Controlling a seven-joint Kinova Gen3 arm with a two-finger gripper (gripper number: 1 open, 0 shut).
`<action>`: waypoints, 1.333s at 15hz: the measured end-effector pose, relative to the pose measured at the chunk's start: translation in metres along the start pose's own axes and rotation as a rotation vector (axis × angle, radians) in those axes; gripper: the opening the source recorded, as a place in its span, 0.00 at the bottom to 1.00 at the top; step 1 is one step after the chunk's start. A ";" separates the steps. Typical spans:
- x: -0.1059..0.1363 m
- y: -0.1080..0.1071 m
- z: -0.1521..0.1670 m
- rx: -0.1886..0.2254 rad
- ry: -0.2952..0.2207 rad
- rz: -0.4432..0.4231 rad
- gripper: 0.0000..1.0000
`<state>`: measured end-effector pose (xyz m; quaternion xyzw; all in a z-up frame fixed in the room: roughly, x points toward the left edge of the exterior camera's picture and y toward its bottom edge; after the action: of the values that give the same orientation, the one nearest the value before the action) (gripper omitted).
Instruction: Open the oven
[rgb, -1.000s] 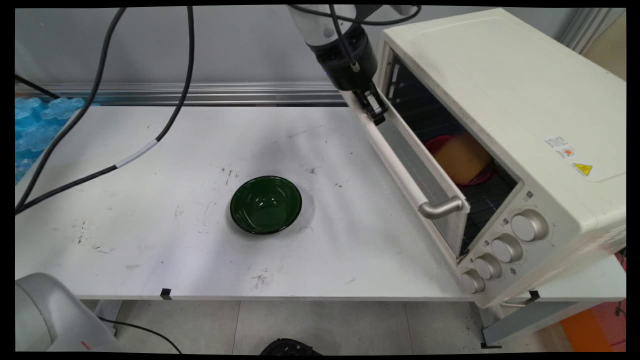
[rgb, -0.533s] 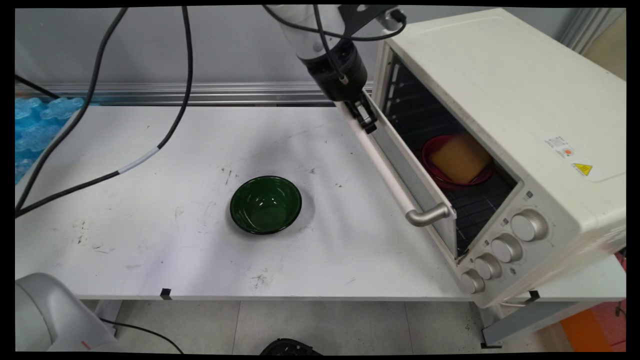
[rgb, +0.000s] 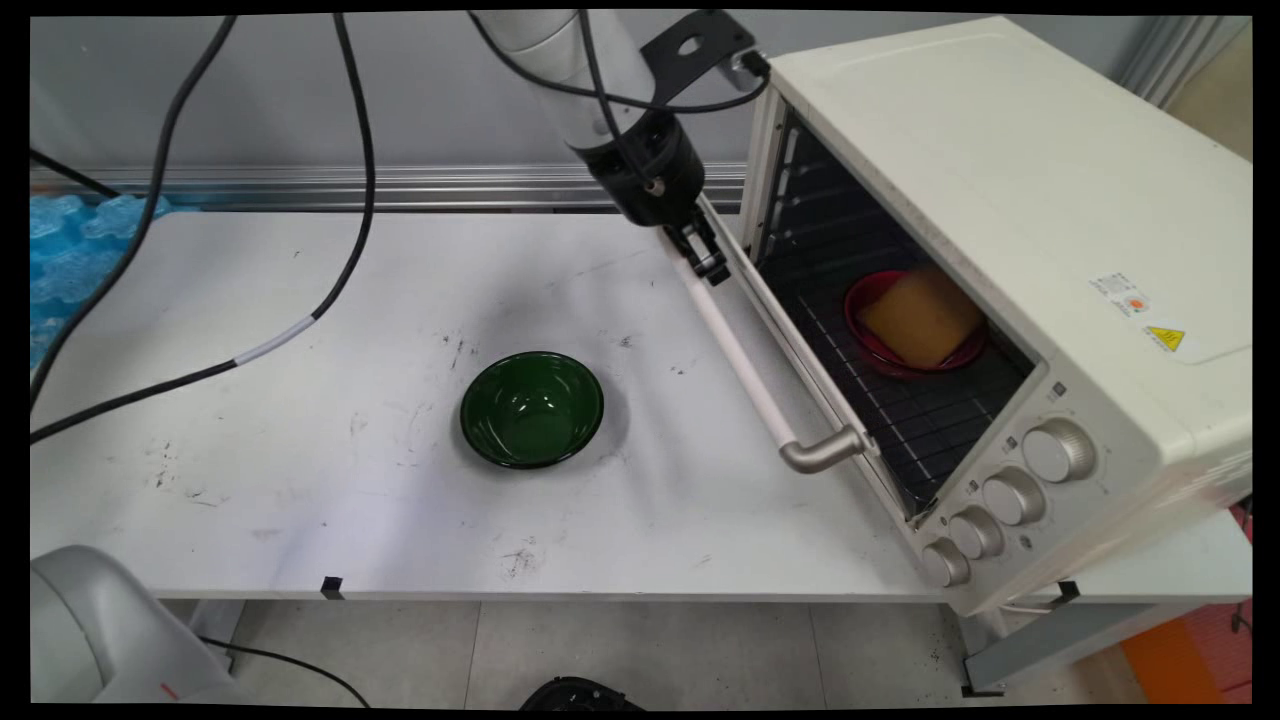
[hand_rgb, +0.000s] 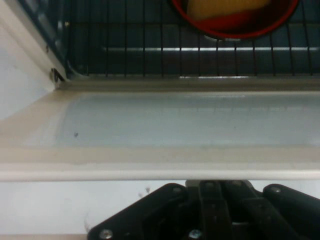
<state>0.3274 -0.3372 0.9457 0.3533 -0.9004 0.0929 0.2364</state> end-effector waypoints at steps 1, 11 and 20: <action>-0.004 -0.001 0.001 -0.002 -0.001 -0.002 0.00; -0.044 -0.006 0.009 -0.021 -0.013 -0.011 0.00; -0.071 -0.009 0.018 -0.026 -0.002 -0.006 0.00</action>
<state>0.3726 -0.3082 0.8957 0.3529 -0.9007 0.0804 0.2404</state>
